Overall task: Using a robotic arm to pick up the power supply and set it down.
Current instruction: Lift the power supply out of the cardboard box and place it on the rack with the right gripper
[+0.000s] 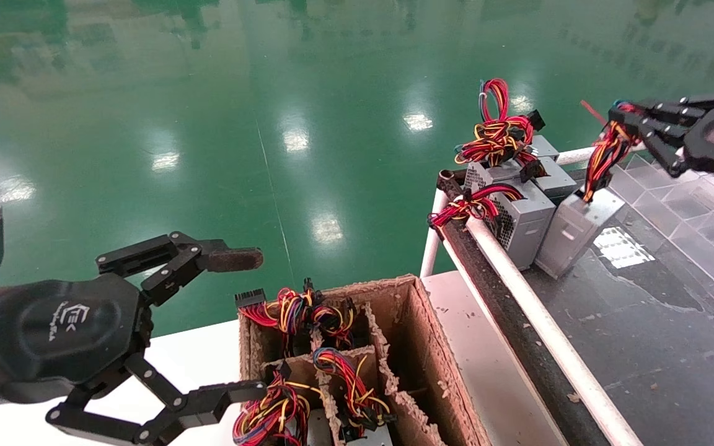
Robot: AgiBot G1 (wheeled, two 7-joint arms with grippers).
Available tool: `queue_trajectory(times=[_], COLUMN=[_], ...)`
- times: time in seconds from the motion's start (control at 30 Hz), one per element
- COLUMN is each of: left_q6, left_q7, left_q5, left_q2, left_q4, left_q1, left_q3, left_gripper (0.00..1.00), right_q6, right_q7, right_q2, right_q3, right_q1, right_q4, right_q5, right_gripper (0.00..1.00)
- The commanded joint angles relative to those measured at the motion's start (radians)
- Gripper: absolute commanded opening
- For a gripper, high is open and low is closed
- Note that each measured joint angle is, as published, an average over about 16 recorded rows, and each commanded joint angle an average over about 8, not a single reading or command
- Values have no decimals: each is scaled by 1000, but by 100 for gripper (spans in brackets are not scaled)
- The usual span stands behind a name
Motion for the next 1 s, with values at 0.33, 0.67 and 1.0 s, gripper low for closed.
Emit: queue_trajectory(times=[0.33,0.67,1.0], left_q6=[0,0,0], left_q7=[0,0,0], left_q5=[0,0,0], left_q2=[0,0,0], left_q4=[0,0,0], left_q1=[0,0,0], left_q3=[0,0,0], left_gripper=[100,100,100], right_q6=[10,88,125], right_q7=[-67,-144,-179], right_q2=[-46,-111,-155], right_q3=[-17,-32,-36], right_q1=[88,137,174], right_q4=[-126,-203,-255], right_q5=[-30,-57,-64], right_gripper=[0,0,0])
